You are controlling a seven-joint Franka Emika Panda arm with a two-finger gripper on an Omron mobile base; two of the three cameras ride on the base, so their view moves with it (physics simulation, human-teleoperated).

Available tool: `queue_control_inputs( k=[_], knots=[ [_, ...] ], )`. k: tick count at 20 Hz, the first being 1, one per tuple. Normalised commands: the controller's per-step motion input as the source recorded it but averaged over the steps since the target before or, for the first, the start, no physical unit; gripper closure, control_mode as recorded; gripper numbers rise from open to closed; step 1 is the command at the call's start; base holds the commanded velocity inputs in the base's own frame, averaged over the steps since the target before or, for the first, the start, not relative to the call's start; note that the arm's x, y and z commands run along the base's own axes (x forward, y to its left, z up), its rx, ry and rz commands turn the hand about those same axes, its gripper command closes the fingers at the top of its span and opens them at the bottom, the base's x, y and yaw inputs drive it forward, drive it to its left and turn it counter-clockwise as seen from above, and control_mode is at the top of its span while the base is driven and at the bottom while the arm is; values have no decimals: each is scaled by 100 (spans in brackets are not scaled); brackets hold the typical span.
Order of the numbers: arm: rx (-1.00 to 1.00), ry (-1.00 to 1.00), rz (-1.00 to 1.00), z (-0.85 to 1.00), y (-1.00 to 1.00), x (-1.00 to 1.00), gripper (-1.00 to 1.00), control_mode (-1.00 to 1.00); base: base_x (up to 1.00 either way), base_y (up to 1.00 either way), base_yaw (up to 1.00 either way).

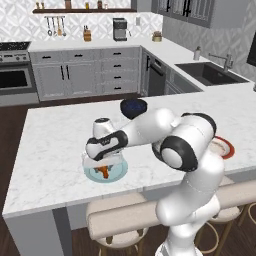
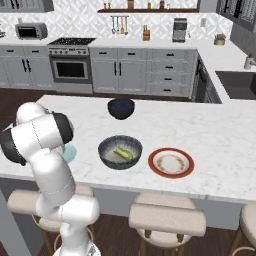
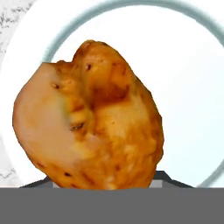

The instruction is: Pick the chicken drumstick and corn from their plates and place them in the bowl. Then put the bowl in the fridge.

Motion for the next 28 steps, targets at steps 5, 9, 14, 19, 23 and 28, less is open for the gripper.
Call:
queue_control_inputs(
  k=[5, 9, 14, 19, 23, 28],
  knots=[
    [0, -14, 0, 97, -40, -100, 100, -100, 0, 0, 0],
    [0, 0, 2, 81, -79, -65, 100, -100, 0, 0, 0],
    [-2, 0, 12, 62, -99, -31, 100, -100, 0, 0, 0],
    [-5, 1, 18, 62, -100, -1, 100, -100, 0, 0, 0],
    [-1, 11, 18, 15, -100, 19, 100, -100, 0, 0, 0],
    [3, 20, 11, 0, -90, 69, 100, -100, 0, 0, 0]
  ],
)
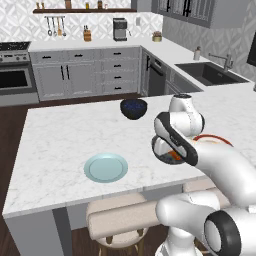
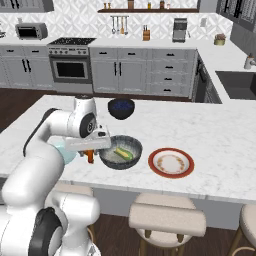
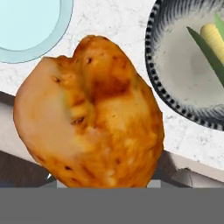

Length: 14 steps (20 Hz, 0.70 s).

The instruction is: Pick the chicken drumstick and corn from their plates and place them in the bowl. Then put the bowl in the fridge.

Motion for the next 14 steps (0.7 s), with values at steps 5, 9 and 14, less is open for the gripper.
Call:
queue_control_inputs(
  k=[5, 9, 14],
  knots=[
    [6, 23, 4, 2, -56, 93, 100, -100, 0, 0, 0],
    [1, 19, 0, -9, -40, 81, 100, -100, 0, 0, 0],
    [0, 7, 2, -38, -25, 67, 100, -100, 0, 0, 0]
  ],
)
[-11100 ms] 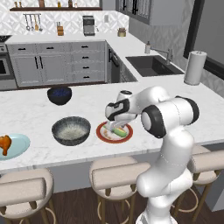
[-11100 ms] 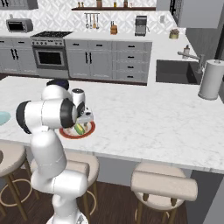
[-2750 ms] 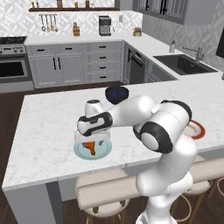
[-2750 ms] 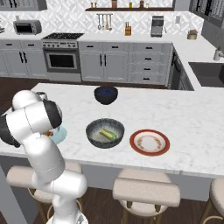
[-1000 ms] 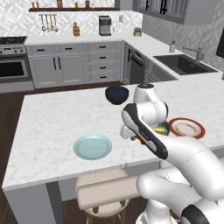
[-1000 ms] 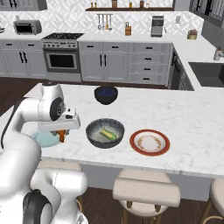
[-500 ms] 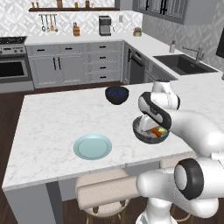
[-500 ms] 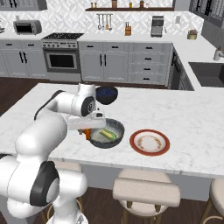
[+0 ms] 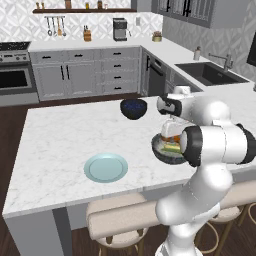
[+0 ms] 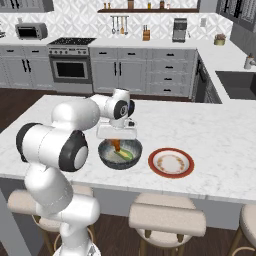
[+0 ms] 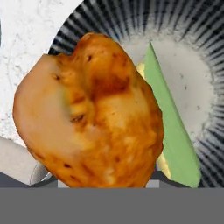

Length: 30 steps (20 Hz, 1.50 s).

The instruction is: Pick the chicken drumstick and corn from their plates and place them in the bowl. Then put the bowl in the fridge.

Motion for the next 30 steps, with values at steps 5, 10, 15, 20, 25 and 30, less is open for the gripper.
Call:
queue_control_inputs(
  k=[5, 10, 15, 20, 25, 30],
  knots=[
    [-3, 1, 3, -61, 0, 19, 100, -100, 0, 0, 0],
    [-3, 1, 0, -61, 0, 0, 100, -100, 0, 0, 0],
    [-2, 0, 0, -38, 1, 3, -100, -100, 0, 0, 0],
    [0, -1, 1, -5, 0, -1, -100, -100, 0, 0, 0],
    [0, -16, 0, 11, 0, -49, -100, -100, 0, 0, 0],
    [1, -26, -2, 50, -7, -73, -100, -100, 0, 0, 0]
  ],
)
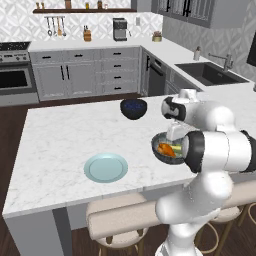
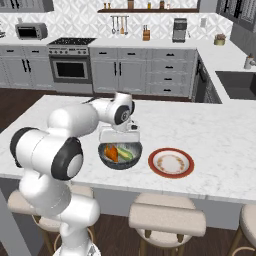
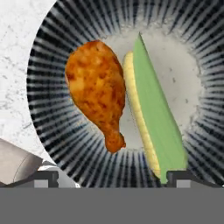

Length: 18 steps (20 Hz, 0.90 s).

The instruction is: Pick the chicken drumstick and corn from their plates and place them in the bowl. Then put the bowl in the fridge.

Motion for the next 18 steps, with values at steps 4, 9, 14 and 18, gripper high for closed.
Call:
queue_control_inputs(
  k=[4, 9, 14, 18],
  knots=[
    [7, -8, -24, 60, -20, -50, -100, -100, 0, 0, 0],
    [16, 5, -40, 43, -44, -43, -100, -100, 0, 0, 0],
    [23, 14, -59, 16, -36, -24, -100, -100, 0, 0, 0],
    [23, 8, -63, -17, 0, 0, -100, -100, 0, 0, 0]
  ],
)
